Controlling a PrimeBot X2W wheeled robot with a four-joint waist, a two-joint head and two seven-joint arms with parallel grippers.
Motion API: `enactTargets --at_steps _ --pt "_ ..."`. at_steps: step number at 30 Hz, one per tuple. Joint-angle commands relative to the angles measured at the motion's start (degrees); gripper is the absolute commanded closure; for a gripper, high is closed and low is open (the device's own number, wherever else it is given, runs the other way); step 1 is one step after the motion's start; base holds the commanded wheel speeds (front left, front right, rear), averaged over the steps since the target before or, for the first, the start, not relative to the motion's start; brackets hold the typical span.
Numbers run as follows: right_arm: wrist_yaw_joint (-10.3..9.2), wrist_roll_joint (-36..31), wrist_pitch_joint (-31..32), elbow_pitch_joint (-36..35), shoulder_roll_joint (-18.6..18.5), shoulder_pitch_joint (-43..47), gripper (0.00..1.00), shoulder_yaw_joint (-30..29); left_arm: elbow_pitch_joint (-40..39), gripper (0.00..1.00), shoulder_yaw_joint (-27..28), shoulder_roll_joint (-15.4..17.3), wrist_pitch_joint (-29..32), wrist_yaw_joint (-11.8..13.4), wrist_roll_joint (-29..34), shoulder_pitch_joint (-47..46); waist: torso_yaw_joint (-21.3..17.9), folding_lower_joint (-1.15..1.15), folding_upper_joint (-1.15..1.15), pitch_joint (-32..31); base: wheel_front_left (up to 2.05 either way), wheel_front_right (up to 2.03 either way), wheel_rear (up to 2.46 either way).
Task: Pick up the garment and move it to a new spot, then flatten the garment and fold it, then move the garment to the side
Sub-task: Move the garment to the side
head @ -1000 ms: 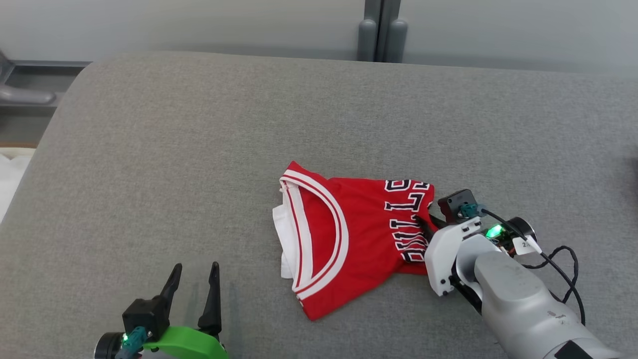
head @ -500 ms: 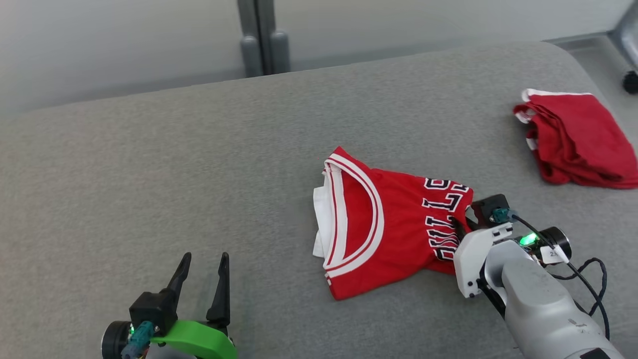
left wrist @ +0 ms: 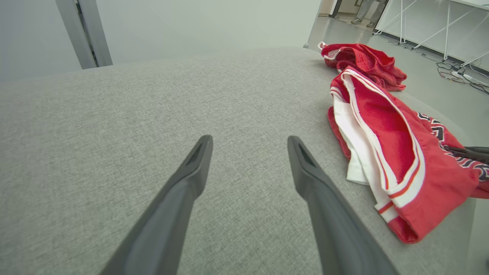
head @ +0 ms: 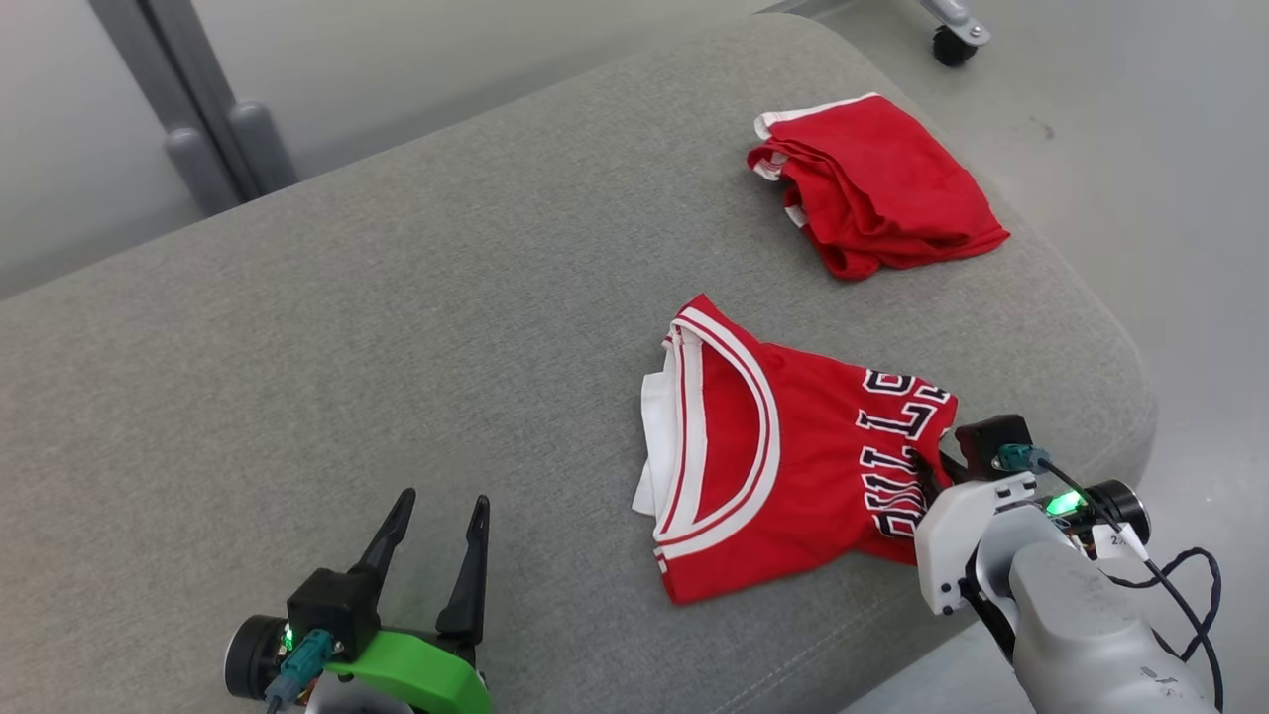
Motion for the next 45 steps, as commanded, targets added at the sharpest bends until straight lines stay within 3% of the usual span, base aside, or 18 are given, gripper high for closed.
enactTargets --at_steps 1,6,12,16,19,24,27,28,29,30,34,37,41,45 --pt "-0.23 -0.35 -0.40 -0.67 -0.36 -0.16 1.00 0.46 -0.30 0.00 -0.29 0.75 0.05 0.15 -0.30 -0.55 -3.69 0.00 0.00 2.47 0.00 0.00 0.00" --pt "-0.19 -0.48 -0.72 -4.59 -0.25 -5.21 1.00 2.13 -0.68 0.00 -0.72 1.91 0.05 0.15 -1.20 -1.31 -1.32 0.00 0.00 4.89 0.00 0.00 0.00" --pt "-0.20 -6.22 3.53 -10.33 -0.27 -15.06 1.00 -0.56 -1.83 0.00 -1.60 4.39 0.05 0.15 -3.35 -2.42 2.78 0.00 0.00 9.05 0.00 0.00 0.00" --pt "-0.20 -12.21 8.36 -14.39 -0.79 -20.82 1.00 -5.69 -2.64 0.00 -2.15 6.25 0.05 0.15 -4.02 -3.79 5.89 0.00 0.00 12.34 0.00 0.00 0.00" --pt "-0.20 -17.81 13.61 -18.15 -3.36 -23.12 1.00 -11.97 -3.31 0.00 -3.00 7.46 0.05 0.15 -4.43 -5.47 8.60 0.00 0.00 14.92 0.00 0.00 0.00" --pt "-0.20 -26.33 19.73 -25.15 -7.33 -22.15 1.00 -22.03 -4.11 0.00 -3.69 8.82 0.05 0.15 -5.31 -7.67 12.07 0.00 0.00 17.86 0.00 0.00 0.00" --pt "-0.19 -29.40 22.23 -31.38 -7.57 -19.69 1.00 -27.42 -4.36 0.00 -3.79 9.44 0.05 0.15 -5.82 -8.48 13.29 0.00 0.00 18.86 0.00 0.00 0.00" --pt "-0.19 -29.79 22.66 -33.34 -7.23 -19.06 0.88 -28.81 -4.35 0.00 -3.77 9.58 0.05 0.15 -5.90 -8.69 13.54 0.00 0.00 19.07 0.00 0.00 0.00" --pt "-0.19 -30.17 23.08 -35.38 -6.60 -18.14 0.21 -30.04 -4.36 0.00 -3.57 9.75 0.05 0.15 -6.04 -8.86 13.74 0.00 0.00 19.26 0.00 0.00 0.00" --pt "-0.19 -30.40 23.63 -36.98 -5.91 -17.28 0.00 -31.06 -4.27 0.00 -3.39 9.84 0.06 0.15 -6.13 -9.00 13.82 0.00 0.00 19.35 0.00 0.00 0.00" --pt "-0.19 -30.86 22.14 -42.47 -3.15 -15.14 0.00 -33.73 -3.82 0.00 -2.95 10.01 0.09 0.16 -6.13 -9.24 13.94 0.00 0.00 19.03 0.00 0.00 0.00" --pt "-0.19 -30.94 17.54 -43.63 -1.33 -14.62 0.00 -34.18 -3.34 0.00 -2.50 9.50 0.10 0.16 -5.74 -9.25 13.91 0.00 0.00 17.81 0.00 0.00 0.00" --pt "-0.19 -28.68 9.95 -41.07 -0.33 -15.31 0.00 -32.22 -2.76 0.00 -1.41 8.43 0.09 0.16 -5.28 -8.48 13.76 0.00 0.00 15.54 0.00 0.00 0.00" --pt "-0.19 -21.72 2.30 -34.46 -0.29 -16.12 0.00 -26.40 -1.64 0.00 0.17 7.17 0.05 0.15 -4.49 -7.94 14.15 0.00 0.00 12.70 0.00 0.00 0.00"
